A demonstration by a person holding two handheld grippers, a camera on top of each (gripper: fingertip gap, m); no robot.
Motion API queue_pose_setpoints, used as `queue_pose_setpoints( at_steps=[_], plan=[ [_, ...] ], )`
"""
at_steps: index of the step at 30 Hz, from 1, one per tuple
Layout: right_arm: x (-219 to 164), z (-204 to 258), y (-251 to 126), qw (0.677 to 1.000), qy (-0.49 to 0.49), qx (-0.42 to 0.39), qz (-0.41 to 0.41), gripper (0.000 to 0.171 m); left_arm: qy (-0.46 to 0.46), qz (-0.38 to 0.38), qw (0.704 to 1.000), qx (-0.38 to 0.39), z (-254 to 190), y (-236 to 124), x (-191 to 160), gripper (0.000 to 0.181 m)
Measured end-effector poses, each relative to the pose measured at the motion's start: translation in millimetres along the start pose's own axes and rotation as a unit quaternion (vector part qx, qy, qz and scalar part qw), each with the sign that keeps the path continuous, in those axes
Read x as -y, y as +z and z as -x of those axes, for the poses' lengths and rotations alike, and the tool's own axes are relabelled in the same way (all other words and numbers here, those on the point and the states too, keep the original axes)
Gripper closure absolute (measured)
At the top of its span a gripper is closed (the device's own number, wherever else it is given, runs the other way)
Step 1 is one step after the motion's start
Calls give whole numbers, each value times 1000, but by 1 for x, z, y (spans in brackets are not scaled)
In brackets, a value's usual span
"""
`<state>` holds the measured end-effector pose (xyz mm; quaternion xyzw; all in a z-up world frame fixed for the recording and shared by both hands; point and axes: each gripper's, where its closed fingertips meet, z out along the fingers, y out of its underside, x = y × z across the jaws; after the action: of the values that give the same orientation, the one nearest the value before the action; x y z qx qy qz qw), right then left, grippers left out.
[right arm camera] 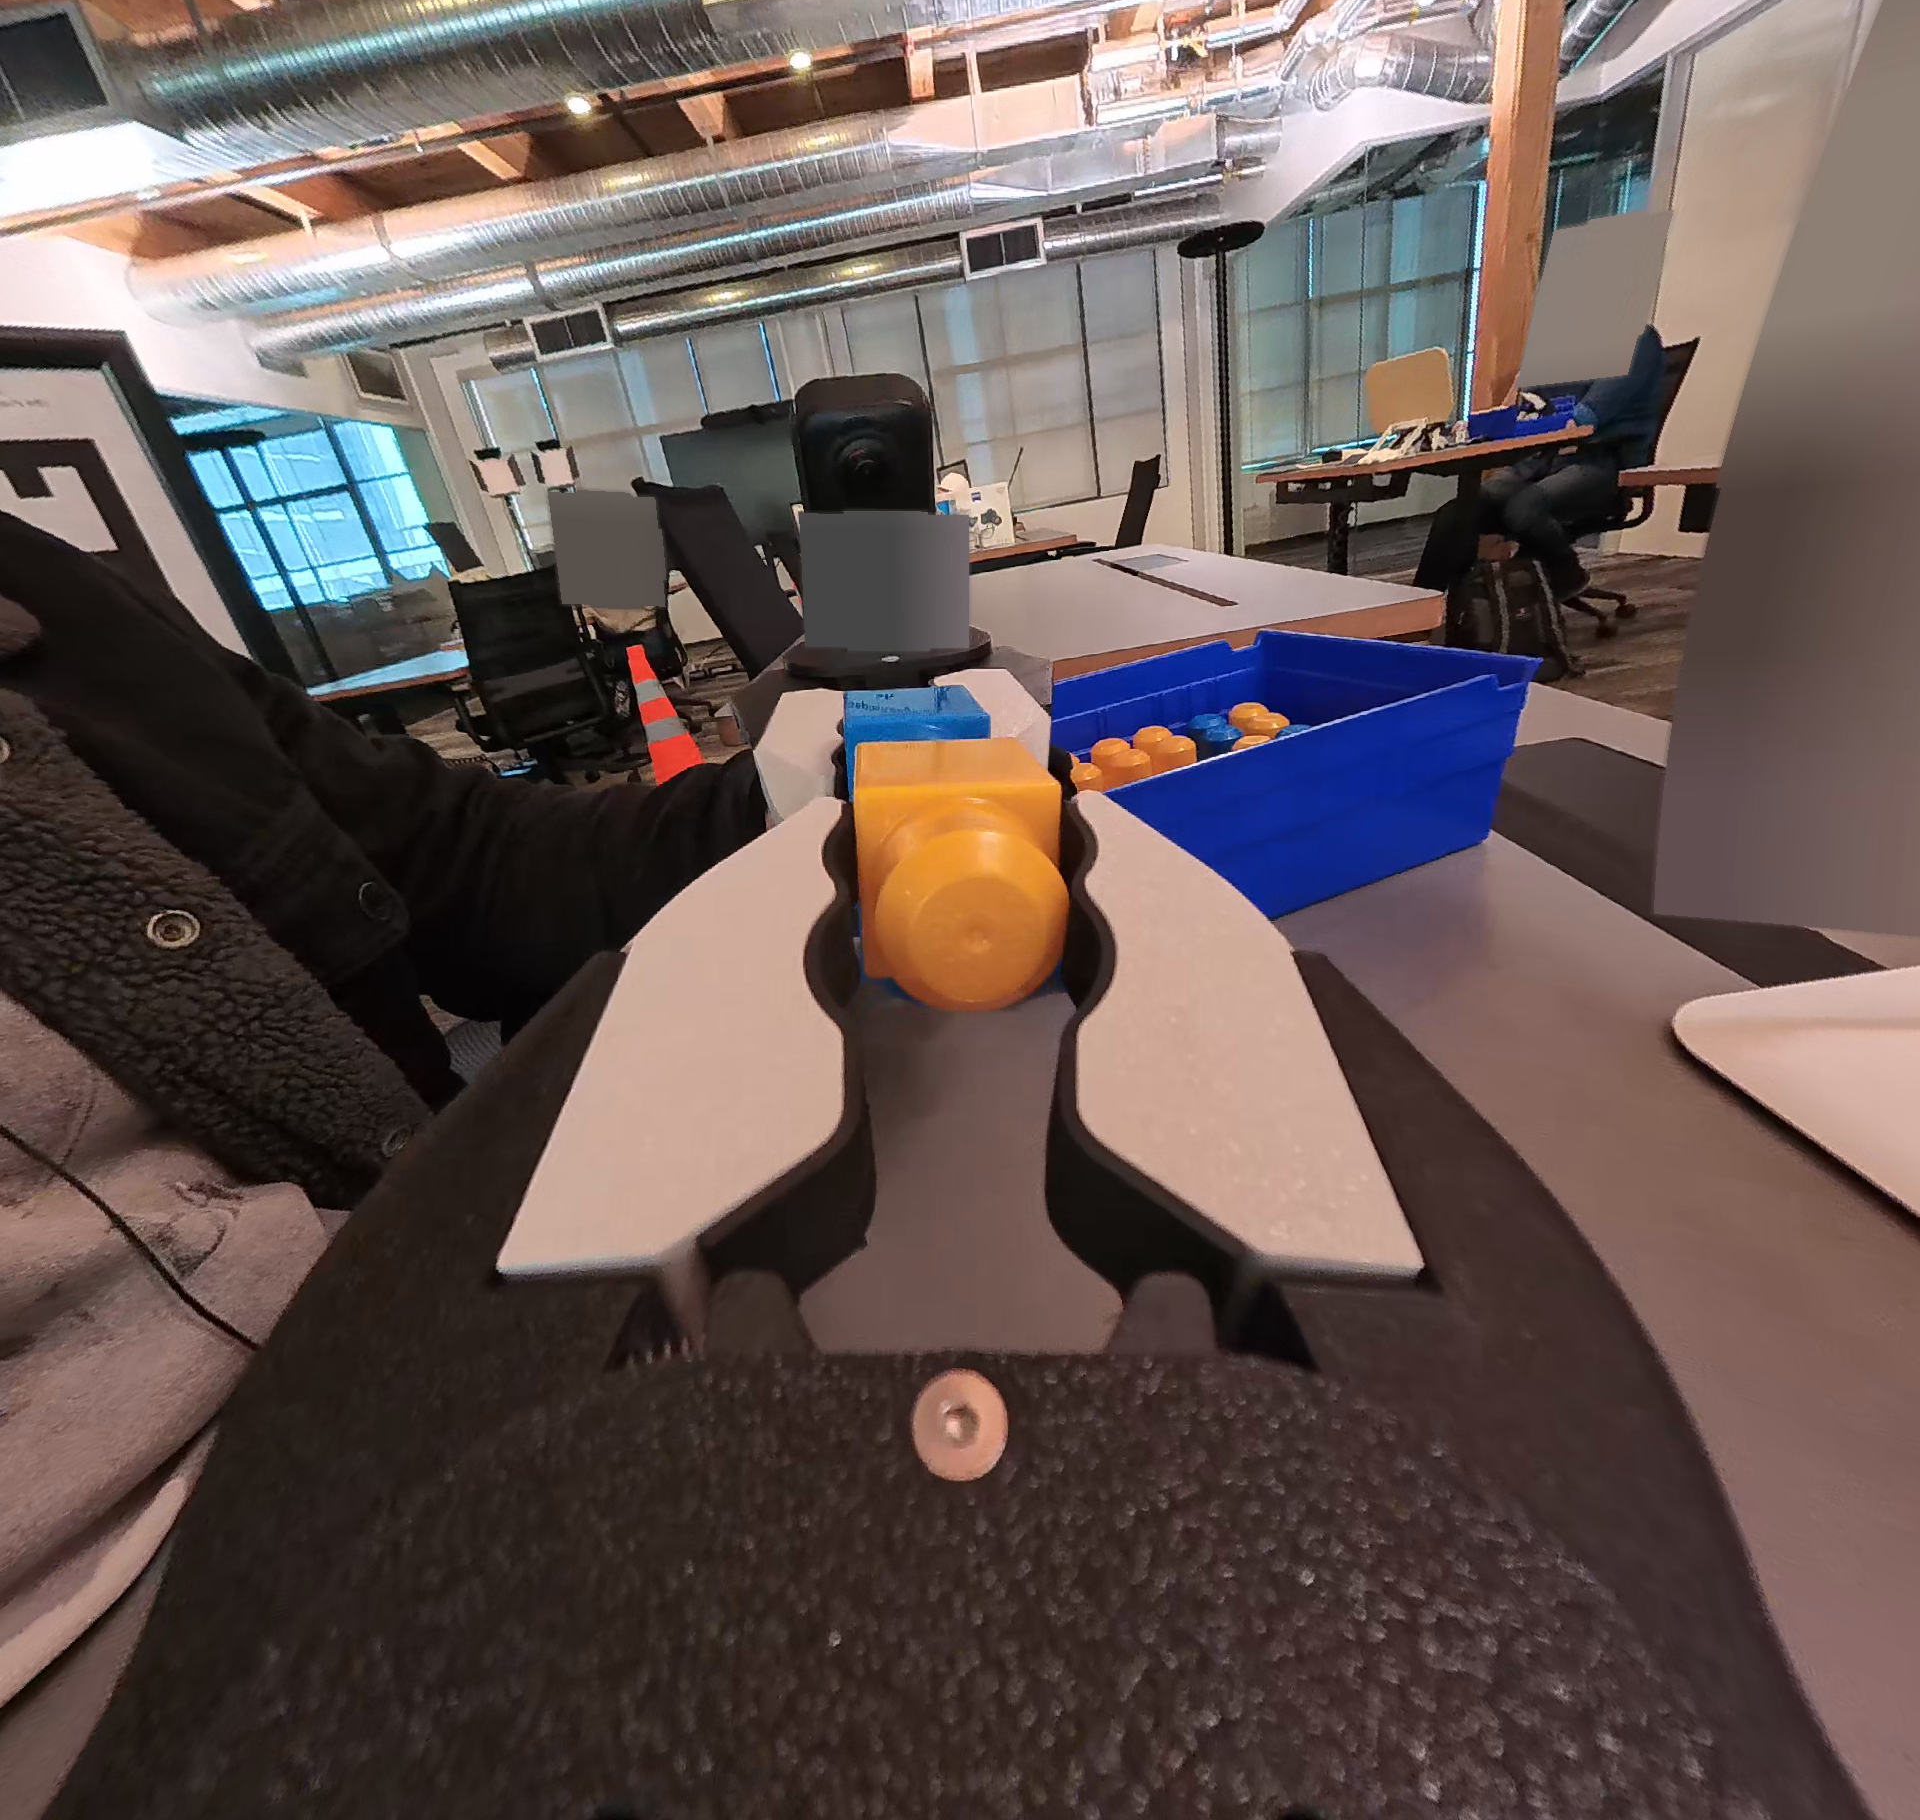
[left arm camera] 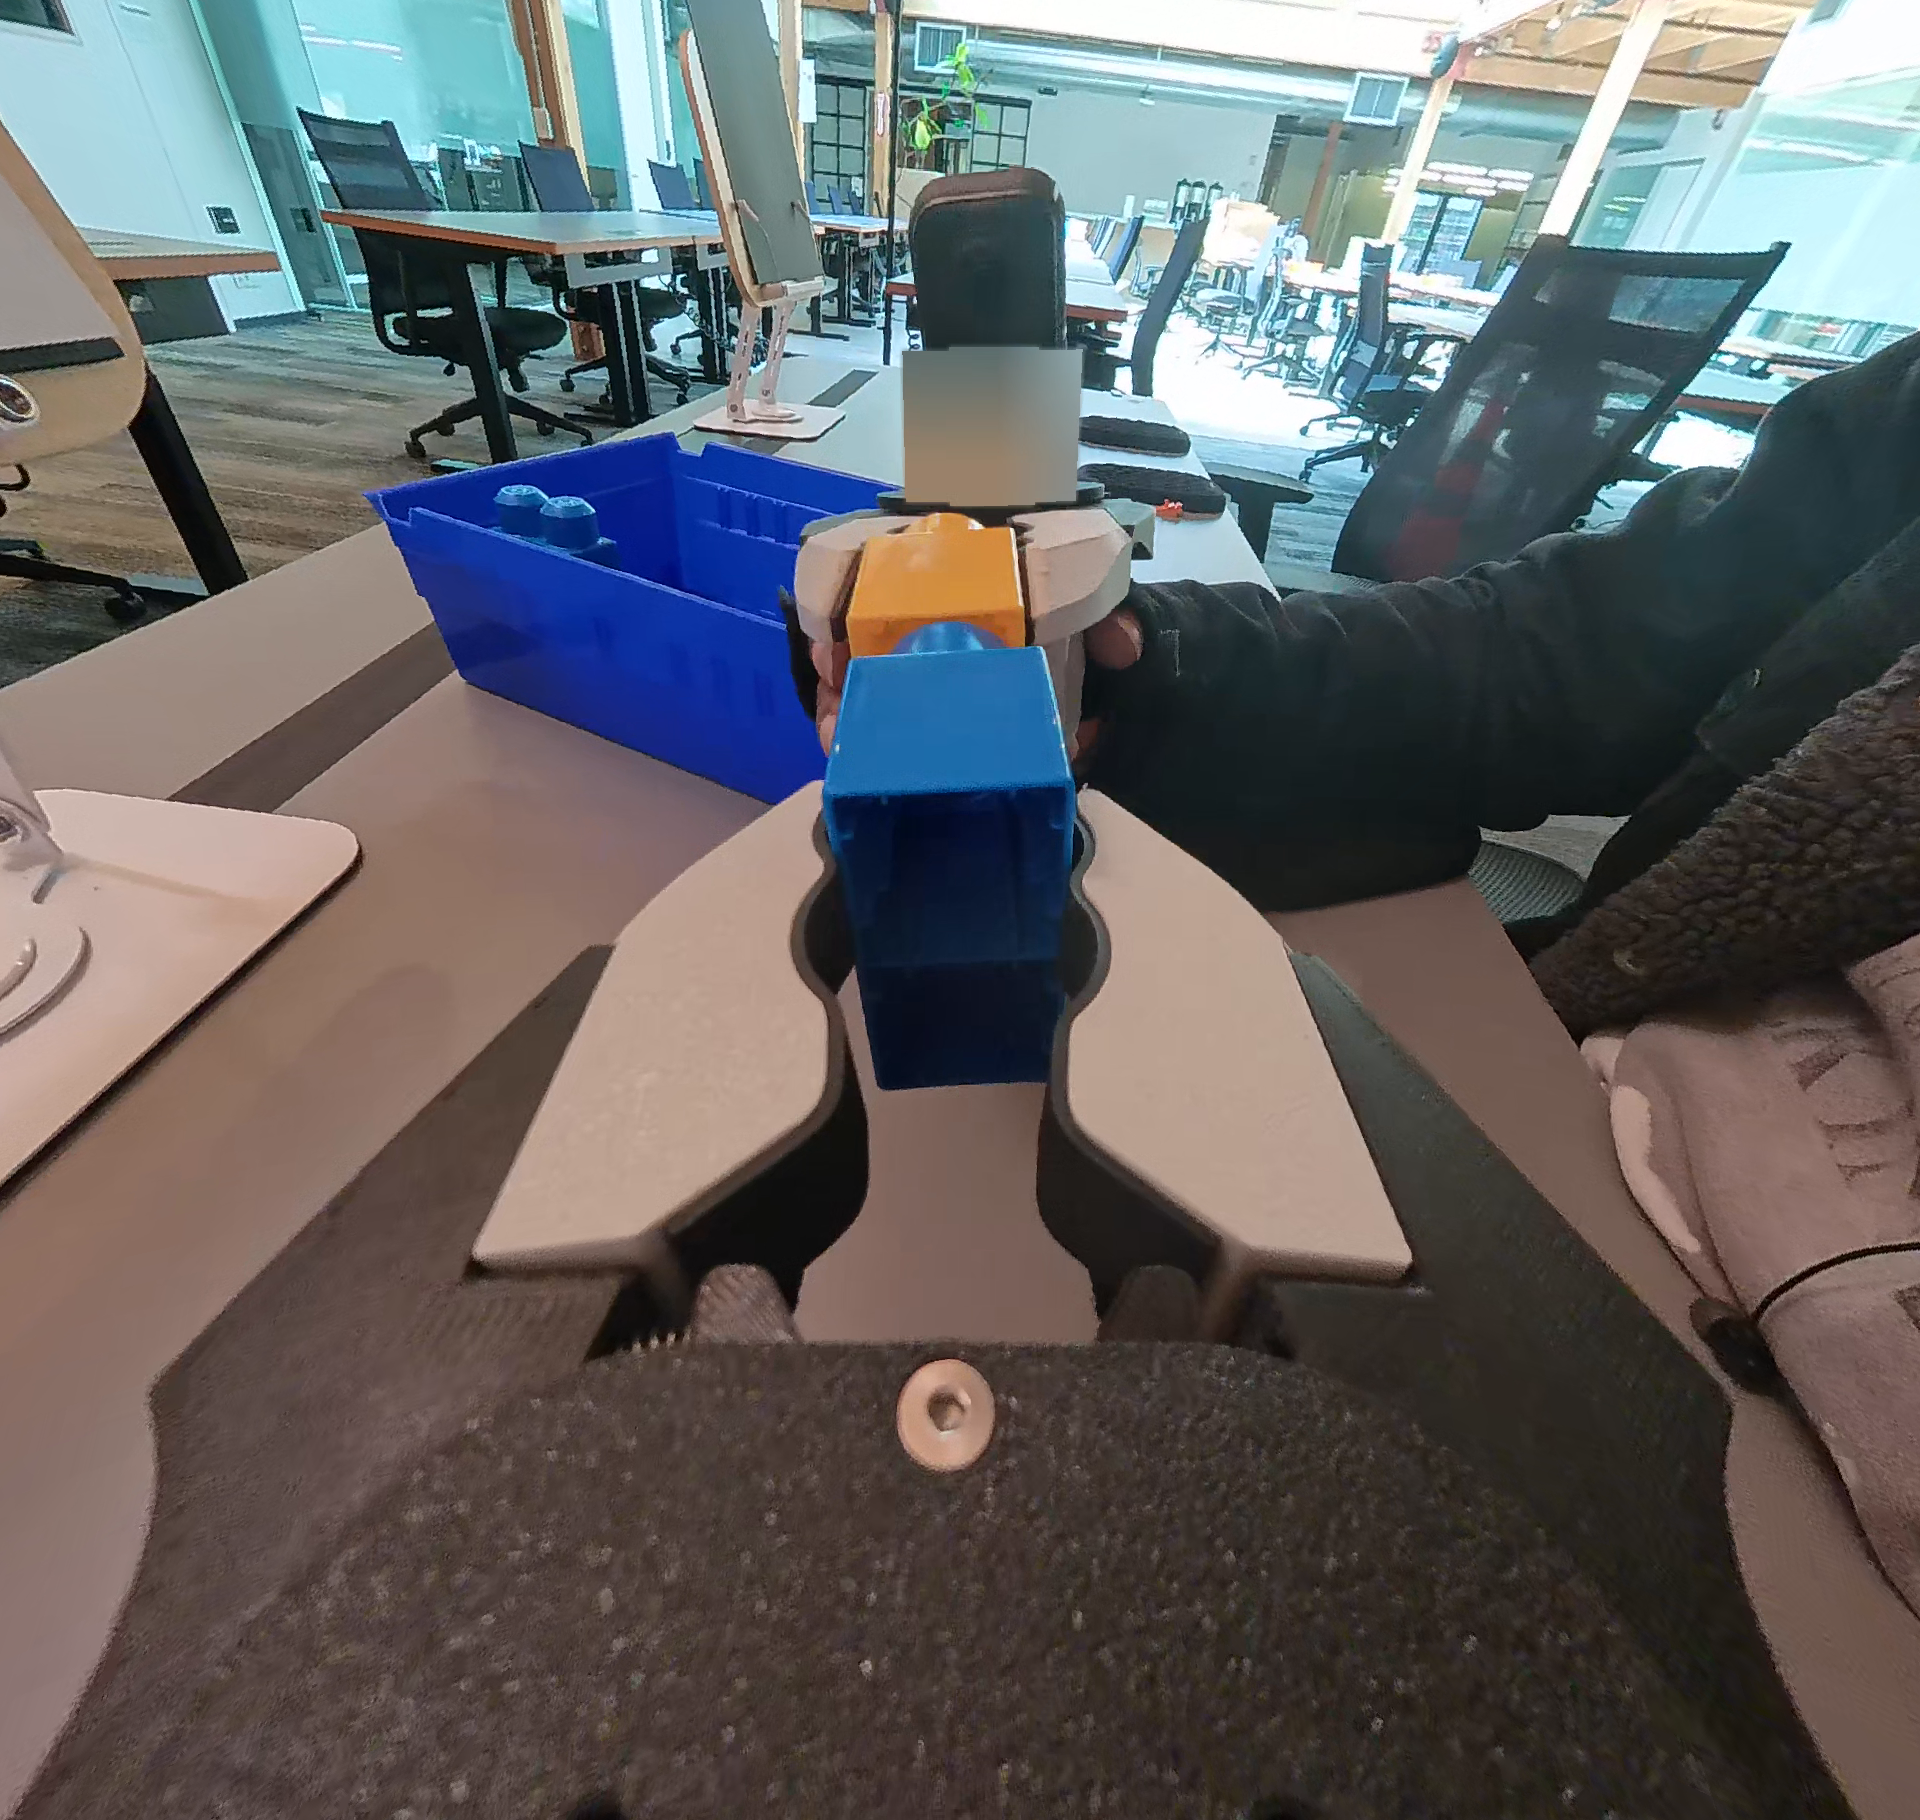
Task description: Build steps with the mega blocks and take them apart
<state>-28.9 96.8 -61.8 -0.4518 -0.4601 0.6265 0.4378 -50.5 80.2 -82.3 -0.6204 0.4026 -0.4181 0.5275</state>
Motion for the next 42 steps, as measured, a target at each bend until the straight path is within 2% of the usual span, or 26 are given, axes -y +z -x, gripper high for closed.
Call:
queue_pose_setpoints(
  at_steps=[19, 24, 42],
  plan=[
    [-10, 0, 9, 1000, 4, -17, -9, 135, -6, 9, 1000, -1, 3, 1, -6, 144],
    [-14, 2, 11, 1000, 4, -13, -10, 135, -30, 15, 999, -11, 1, 5, -11, 144],
    [-19, 6, 10, 1000, -7, 2, 8, 135, -23, 39, 999, -18, -3, 6, -17, 144]
  ],
)
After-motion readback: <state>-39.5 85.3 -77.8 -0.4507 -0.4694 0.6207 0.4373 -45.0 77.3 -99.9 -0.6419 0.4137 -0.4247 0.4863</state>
